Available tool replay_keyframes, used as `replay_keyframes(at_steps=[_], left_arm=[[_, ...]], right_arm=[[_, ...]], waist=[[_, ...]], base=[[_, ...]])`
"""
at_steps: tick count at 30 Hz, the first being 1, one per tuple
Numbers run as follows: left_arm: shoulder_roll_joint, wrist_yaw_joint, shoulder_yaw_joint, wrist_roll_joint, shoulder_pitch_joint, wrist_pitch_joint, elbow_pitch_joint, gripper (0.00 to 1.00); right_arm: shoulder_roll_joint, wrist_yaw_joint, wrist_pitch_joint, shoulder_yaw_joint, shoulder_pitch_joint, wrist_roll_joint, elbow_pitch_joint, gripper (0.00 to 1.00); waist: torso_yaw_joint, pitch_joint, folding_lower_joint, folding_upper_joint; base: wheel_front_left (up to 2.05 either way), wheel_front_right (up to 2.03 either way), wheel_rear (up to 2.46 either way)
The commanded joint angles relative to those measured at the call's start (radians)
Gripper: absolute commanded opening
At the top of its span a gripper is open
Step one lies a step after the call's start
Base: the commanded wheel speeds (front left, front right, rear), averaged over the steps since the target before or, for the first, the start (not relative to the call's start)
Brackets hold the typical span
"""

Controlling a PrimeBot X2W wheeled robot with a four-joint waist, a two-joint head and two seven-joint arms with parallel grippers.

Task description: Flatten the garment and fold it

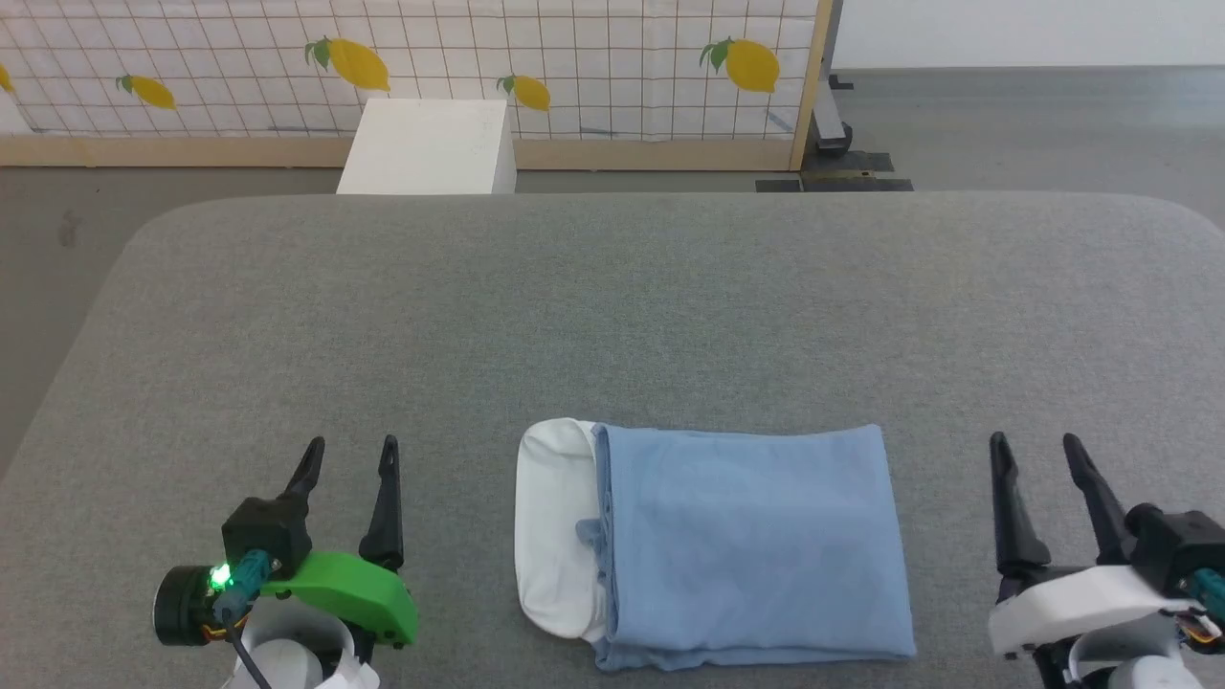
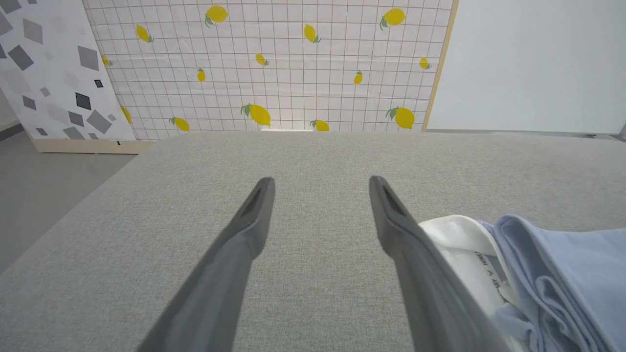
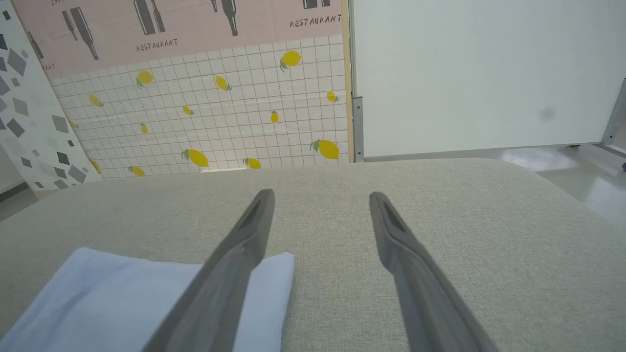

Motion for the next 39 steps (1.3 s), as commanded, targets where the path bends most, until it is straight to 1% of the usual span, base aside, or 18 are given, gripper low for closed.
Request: replay_keyframes(at_steps=[1,2,4,5,8,9,13,15,17,19,21,27,33,34,35,36,39], left_arm=[[0.002,0.007,0.002,-0.005,0.004,-0.005,-0.004,1.00],[0.001,0.008,0.003,-0.006,0.003,-0.005,-0.006,1.00],[-0.002,0.009,0.005,-0.011,0.002,-0.005,-0.014,1.00],[-0.003,0.010,0.006,-0.012,0.001,-0.005,-0.019,1.00],[-0.005,0.011,0.003,-0.014,-0.005,-0.005,-0.031,1.00],[-0.006,0.011,0.002,-0.014,-0.009,-0.005,-0.037,1.00],[-0.012,0.015,0.002,-0.018,-0.021,-0.005,-0.065,1.00],[-0.016,0.015,-0.001,-0.020,-0.027,-0.005,-0.076,1.00],[-0.019,0.015,-0.004,-0.021,-0.034,-0.005,-0.086,1.00],[-0.022,0.014,-0.006,-0.023,-0.041,-0.005,-0.094,1.00],[-0.025,0.014,-0.008,-0.024,-0.047,-0.005,-0.099,1.00],[-0.031,0.013,-0.013,-0.024,-0.061,-0.005,-0.108,1.00],[-0.039,0.011,-0.018,-0.025,-0.068,-0.005,-0.107,1.00],[-0.040,0.011,-0.018,-0.026,-0.069,-0.005,-0.106,1.00],[-0.041,0.011,-0.018,-0.026,-0.070,-0.005,-0.104,1.00],[-0.042,0.010,-0.018,-0.026,-0.071,-0.005,-0.103,1.00],[-0.043,0.007,-0.017,-0.027,-0.071,-0.005,-0.096,1.00]], right_arm=[[0.003,-0.001,0.020,-0.015,-0.025,0.010,0.006,1.00],[0.003,-0.001,0.042,-0.023,-0.036,0.018,0.009,1.00],[-0.009,-0.001,0.132,-0.021,-0.068,0.034,0.023,1.00],[-0.020,-0.001,0.208,-0.012,-0.088,0.046,0.035,1.00],[-0.050,-0.001,0.379,0.005,-0.158,0.084,0.038,1.00],[-0.061,-0.001,0.461,0.014,-0.180,0.093,0.047,1.00],[-0.089,-0.001,0.714,0.072,-0.244,0.116,0.075,1.00],[-0.095,-0.001,0.820,0.097,-0.259,0.109,0.096,1.00],[-0.096,-0.001,0.896,0.118,-0.268,0.094,0.113,1.00],[-0.088,-0.001,0.953,0.134,-0.274,0.085,0.130,1.00],[-0.079,-0.001,0.982,0.144,-0.279,0.077,0.146,1.00],[-0.067,-0.001,1.001,0.180,-0.288,0.028,0.205,1.00],[-0.064,-0.001,1.031,0.189,-0.286,0.023,0.265,1.00],[-0.064,-0.001,1.042,0.188,-0.285,0.026,0.273,0.92],[-0.064,-0.001,1.052,0.186,-0.284,0.031,0.278,0.26],[-0.065,-0.001,1.058,0.182,-0.285,0.035,0.281,0.00],[-0.069,-0.001,1.058,0.177,-0.290,0.049,0.273,0.00]], waist=[[0.000,0.004,0.0000,-0.0001],[0.000,0.006,0.0000,-0.0001],[0.000,0.011,0.0000,-0.0001],[0.001,0.017,0.0000,-0.0001],[0.010,0.034,0.0000,-0.0001],[0.015,0.041,0.0000,-0.0001],[0.039,0.068,0.0000,-0.0001],[0.054,0.085,0.0000,-0.0001],[0.068,0.101,0.0000,-0.0001],[0.080,0.119,0.0000,-0.0001],[0.093,0.135,0.0000,-0.0001],[0.124,0.173,0.0000,-0.0001],[0.142,0.187,0.0000,-0.0001],[0.144,0.188,0.0000,-0.0001],[0.145,0.188,0.0000,-0.0001],[0.146,0.188,0.0000,-0.0001],[0.145,0.184,0.0000,-0.0001]], base=[[0.00,0.00,0.00],[0.00,0.00,0.00],[0.00,0.00,0.00],[0.00,0.00,0.00],[0.00,0.00,0.00],[0.00,0.00,0.00],[0.00,0.00,0.00],[0.00,0.00,0.00],[0.00,0.00,0.00],[0.00,0.00,0.00],[0.00,0.00,0.00],[0.00,0.00,0.00],[0.00,0.00,0.00],[0.00,0.00,0.00],[0.00,0.00,0.00],[0.00,0.00,0.00],[0.00,0.00,0.00]])
